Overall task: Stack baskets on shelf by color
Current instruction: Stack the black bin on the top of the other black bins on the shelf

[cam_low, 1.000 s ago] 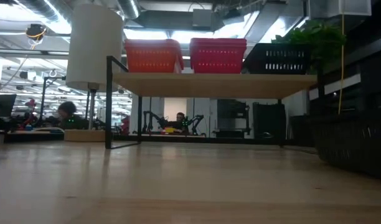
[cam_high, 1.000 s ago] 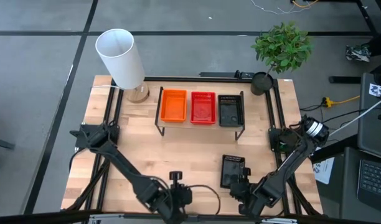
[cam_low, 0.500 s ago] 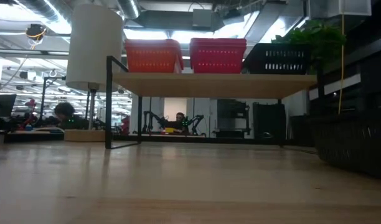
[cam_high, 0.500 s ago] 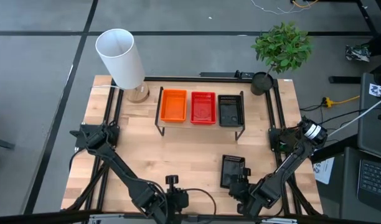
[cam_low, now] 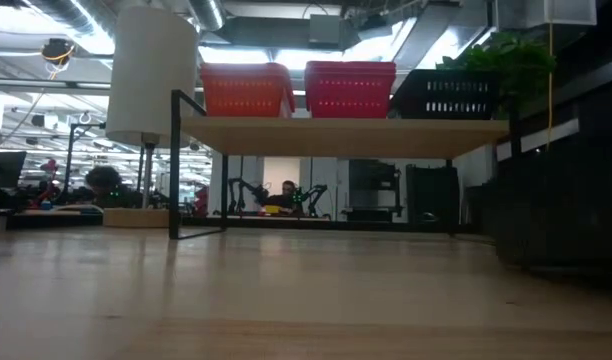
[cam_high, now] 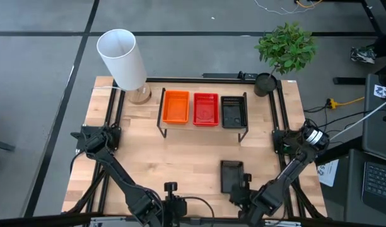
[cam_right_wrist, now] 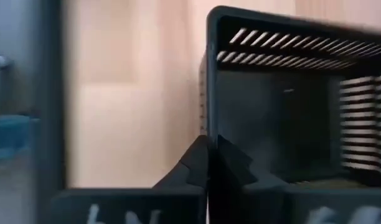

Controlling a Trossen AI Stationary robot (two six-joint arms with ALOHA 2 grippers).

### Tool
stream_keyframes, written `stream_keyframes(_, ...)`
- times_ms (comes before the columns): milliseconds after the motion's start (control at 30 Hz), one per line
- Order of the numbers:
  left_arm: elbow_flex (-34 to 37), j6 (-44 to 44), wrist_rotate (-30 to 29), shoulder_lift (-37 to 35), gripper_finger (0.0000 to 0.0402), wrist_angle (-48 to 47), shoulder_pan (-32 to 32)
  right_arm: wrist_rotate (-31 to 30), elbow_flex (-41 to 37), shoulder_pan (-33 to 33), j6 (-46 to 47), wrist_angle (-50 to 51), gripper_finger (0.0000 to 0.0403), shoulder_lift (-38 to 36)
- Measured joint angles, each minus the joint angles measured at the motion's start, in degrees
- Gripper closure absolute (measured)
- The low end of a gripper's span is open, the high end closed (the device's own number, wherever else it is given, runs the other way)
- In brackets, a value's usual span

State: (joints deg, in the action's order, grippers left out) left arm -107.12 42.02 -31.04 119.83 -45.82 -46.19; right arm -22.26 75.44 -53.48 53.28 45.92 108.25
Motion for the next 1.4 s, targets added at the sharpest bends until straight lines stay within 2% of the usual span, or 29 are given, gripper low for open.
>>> stream_keyframes(133,0.0,0.0,0.0,0.0,0.0336,0.0,0.0,-2.2,11.6,-1.8,-5.7,8.4,0.0397,0.0)
stream_keyframes(200,0.0,0.0,0.0,0.0,0.0336,0.0,0.0,-5.4,18.2,-2.8,-7.4,14.1,0.0398,0.0)
stream_keyframes(433,0.0,-0.5,0.0,0.0,0.0336,0.0,0.0,-28.8,37.0,-5.9,-8.8,42.3,0.04,0.0)
stream_keyframes(500,0.0,-1.0,0.0,0.0,0.0336,-0.1,0.0,-34.1,39.2,-5.1,-10.1,43.9,0.0401,-0.6)
stream_keyframes(533,0.0,-1.4,0.0,0.0,0.0336,-0.1,-0.1,-35.8,39.3,-4.6,-13.8,43.0,0.0401,-1.5)
stream_keyframes(600,0.0,-1.6,0.0,0.0,0.0336,-0.1,-0.1,-37.5,39.8,-2.7,-19.1,43.3,0.0401,-2.7)
stream_keyframes(667,0.0,-1.7,0.1,0.0,0.0336,-0.2,-0.1,-39.2,38.9,-0.4,-20.4,44.0,0.0401,-4.4)
stream_keyframes(800,0.0,-1.7,0.0,0.0,0.0336,-0.3,-0.1,-37.8,34.5,6.4,-27.1,43.9,0.0401,-9.9)
stream_keyframes(933,0.0,-2.1,0.0,0.0,0.0336,-0.2,-0.1,-32.3,28.0,13.9,-33.5,44.1,0.0401,-18.8)
stream_keyframes(1100,0.1,-2.1,0.0,0.0,0.0336,-1.2,0.2,-24.1,17.6,24.0,-34.3,43.2,0.0401,-31.4)
stream_keyframes(1267,0.1,-2.1,0.0,0.0,0.0336,-2.5,1.3,-15.6,6.3,30.9,-46.3,29.3,0.0401,-39.2)
stream_keyframes(1400,0.1,-2.1,0.0,0.0,0.0336,-2.7,2.3,-10.1,2.1,36.8,-53.6,20.8,0.0401,-41.6)
